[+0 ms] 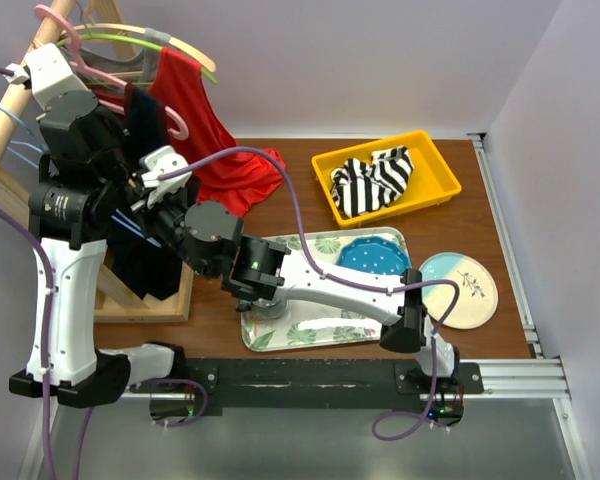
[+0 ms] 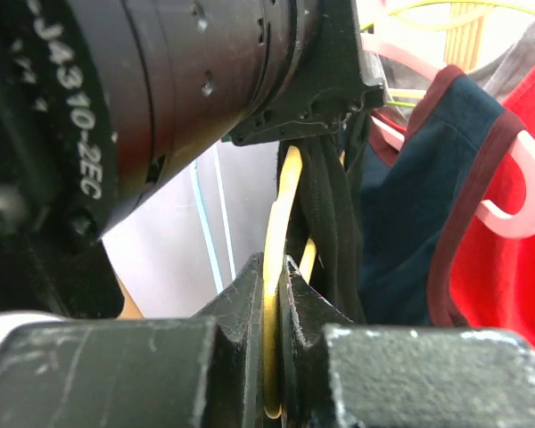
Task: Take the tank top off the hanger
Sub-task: Pick up the hanger from the clothesline.
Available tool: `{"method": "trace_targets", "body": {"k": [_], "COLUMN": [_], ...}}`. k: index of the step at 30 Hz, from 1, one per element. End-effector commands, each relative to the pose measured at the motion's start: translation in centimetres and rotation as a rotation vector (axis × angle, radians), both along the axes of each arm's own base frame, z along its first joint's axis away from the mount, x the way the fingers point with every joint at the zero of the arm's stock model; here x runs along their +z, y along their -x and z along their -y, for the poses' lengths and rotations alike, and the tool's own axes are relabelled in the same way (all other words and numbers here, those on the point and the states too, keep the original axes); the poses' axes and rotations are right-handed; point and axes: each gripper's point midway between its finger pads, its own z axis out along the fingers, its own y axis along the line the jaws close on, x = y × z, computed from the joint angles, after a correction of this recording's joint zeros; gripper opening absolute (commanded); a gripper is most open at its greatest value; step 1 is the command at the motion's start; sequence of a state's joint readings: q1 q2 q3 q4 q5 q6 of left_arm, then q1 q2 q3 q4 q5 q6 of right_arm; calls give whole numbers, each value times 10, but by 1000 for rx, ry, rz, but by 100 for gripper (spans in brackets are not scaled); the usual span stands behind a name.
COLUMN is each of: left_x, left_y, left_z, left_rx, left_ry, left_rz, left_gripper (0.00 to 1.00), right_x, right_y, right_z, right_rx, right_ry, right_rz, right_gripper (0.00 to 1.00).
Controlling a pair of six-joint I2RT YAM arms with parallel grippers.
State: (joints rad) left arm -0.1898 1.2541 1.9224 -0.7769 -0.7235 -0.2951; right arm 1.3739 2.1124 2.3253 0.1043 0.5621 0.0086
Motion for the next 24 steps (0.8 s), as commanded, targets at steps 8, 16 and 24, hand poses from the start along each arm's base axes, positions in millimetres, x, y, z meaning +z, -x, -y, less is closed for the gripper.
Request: {"method": "trace_targets", "body": {"k": [8, 16, 24], "left_x": [41, 49, 44], "left_y": [30, 46, 50], "left_z": [31, 40, 38], "left_rx": [-235, -312, -315], "left_ry": [37, 7, -17], "left_rz": [191, 186, 166], "left_gripper": [43, 67, 77], "right_x": [72, 81, 81], "right_y": [19, 14, -5], "right_z": [39, 60, 81], "right_rx": [75, 70, 54], "right_ry": [-146, -178, -202], "right_rz": [146, 170, 153], "right_gripper": [0, 0, 0]}}
